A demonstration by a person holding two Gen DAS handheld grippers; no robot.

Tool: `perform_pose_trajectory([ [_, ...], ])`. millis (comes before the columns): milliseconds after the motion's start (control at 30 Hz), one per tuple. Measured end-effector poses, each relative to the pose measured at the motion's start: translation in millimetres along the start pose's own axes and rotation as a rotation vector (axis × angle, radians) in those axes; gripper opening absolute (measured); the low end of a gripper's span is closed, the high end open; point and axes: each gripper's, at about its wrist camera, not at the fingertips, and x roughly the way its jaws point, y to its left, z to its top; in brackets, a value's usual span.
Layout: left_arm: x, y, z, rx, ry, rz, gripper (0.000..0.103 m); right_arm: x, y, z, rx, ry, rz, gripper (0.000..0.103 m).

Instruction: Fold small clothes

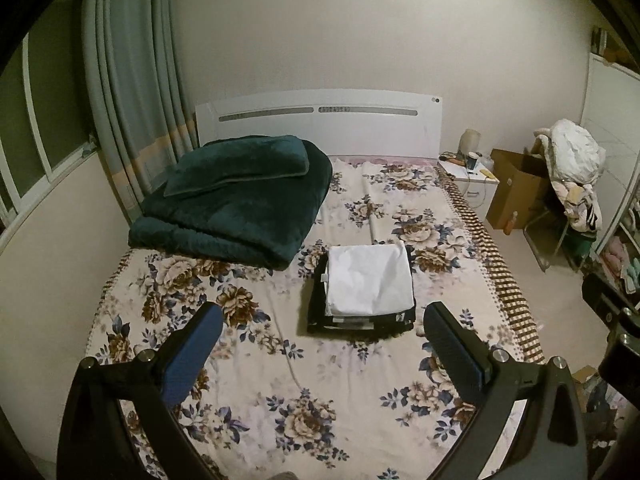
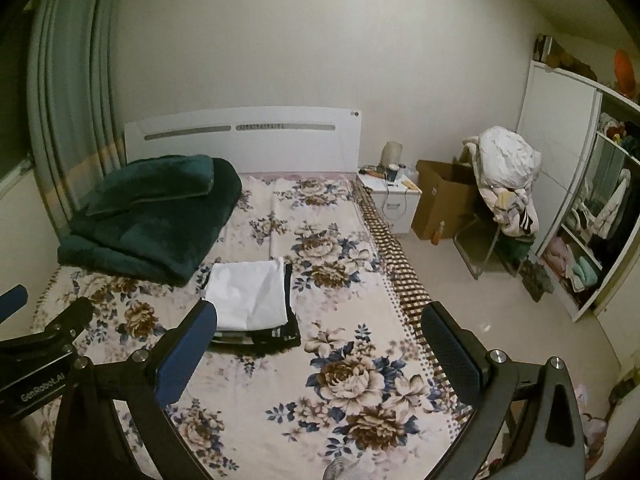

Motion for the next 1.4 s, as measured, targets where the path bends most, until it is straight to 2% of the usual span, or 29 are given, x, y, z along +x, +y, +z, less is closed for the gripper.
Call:
perform_pose_trajectory([
  [200,-27,6,-6,-0.02,-0.029,0.015,0.103,-30,-3,-1,-0.009,-0.013,0.027,0.103],
  [500,-40,10,-14,-0.03,-0.037,0.017,0.103,-45,0,-4,-0.013,-0.011,0.051,0.103],
  [1400,-60,7,-14,-0.02,-0.051,0.023,0.103,-42,-1,-2,-0.015,-0.008,0.07,0.103],
])
